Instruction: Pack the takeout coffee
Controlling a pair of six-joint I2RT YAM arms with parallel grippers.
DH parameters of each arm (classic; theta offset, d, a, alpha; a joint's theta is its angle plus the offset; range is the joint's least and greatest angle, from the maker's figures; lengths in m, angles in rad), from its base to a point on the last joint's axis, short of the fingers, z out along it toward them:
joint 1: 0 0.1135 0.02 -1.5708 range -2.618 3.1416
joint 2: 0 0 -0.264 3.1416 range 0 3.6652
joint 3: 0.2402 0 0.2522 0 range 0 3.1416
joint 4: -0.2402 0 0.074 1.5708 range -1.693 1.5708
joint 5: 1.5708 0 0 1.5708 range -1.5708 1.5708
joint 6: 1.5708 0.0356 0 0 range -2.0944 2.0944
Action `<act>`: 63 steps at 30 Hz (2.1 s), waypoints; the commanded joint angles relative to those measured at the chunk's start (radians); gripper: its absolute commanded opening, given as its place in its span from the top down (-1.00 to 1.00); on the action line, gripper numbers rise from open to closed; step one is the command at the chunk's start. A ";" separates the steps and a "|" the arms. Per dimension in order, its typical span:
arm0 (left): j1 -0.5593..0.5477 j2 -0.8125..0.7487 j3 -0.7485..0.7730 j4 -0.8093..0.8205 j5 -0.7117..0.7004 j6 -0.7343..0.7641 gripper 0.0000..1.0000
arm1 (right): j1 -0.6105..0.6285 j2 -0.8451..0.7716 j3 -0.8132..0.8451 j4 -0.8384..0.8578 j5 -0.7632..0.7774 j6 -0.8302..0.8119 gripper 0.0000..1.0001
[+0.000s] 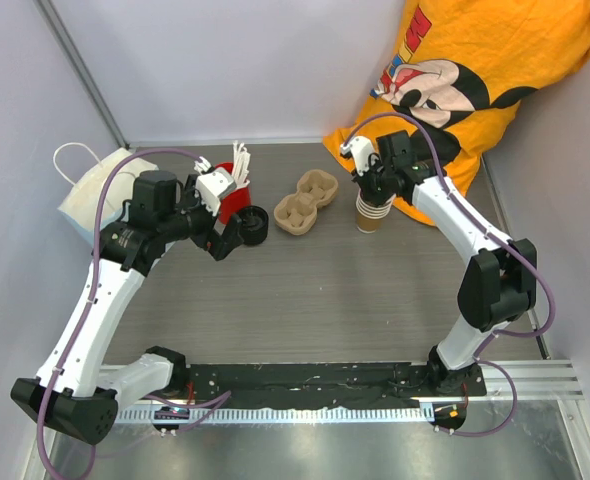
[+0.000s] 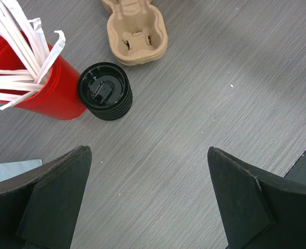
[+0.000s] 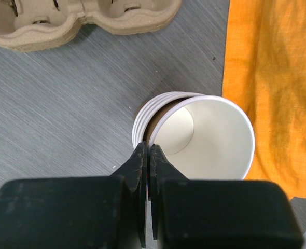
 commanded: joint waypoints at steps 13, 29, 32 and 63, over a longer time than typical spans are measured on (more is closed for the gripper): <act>0.009 0.003 0.013 0.042 0.017 -0.012 -0.99 | 0.054 -0.106 0.147 -0.025 0.110 -0.044 0.98; 0.017 -0.008 0.048 0.024 -0.065 0.021 -0.99 | 0.369 -0.315 0.095 -0.191 0.050 -0.058 0.98; 0.019 -0.013 0.076 -0.007 -0.102 0.032 -0.99 | 0.406 -0.326 0.035 -0.191 0.018 -0.061 0.98; 0.109 -0.117 0.105 -0.085 -0.177 -0.008 -0.99 | 0.536 -0.415 -0.488 0.055 0.001 0.028 0.98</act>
